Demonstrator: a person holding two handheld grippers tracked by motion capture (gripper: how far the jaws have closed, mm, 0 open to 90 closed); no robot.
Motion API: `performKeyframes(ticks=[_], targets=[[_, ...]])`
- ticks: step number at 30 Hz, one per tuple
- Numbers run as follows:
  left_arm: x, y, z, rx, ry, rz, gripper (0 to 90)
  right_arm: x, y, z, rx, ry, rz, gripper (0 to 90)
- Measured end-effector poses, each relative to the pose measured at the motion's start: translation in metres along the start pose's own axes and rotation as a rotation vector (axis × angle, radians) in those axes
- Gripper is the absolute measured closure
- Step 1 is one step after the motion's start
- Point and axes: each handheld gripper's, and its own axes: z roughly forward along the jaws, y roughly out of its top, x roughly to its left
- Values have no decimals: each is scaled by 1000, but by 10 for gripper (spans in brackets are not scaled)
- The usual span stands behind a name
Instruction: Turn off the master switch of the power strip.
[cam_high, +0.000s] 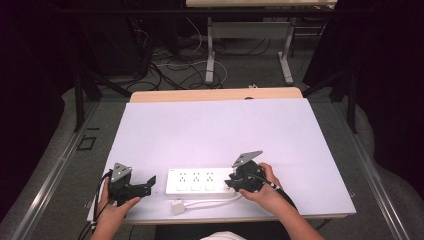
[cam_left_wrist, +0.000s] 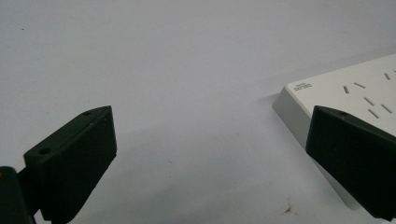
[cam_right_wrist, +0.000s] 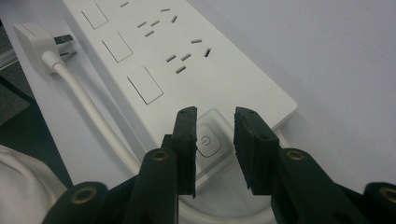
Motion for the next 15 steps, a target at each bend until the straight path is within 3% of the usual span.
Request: performKeyframes(ticks=[15], targets=[[0,0,0,-4,-1,-4,20,-8,-3,-8,-41,-1,26,590]])
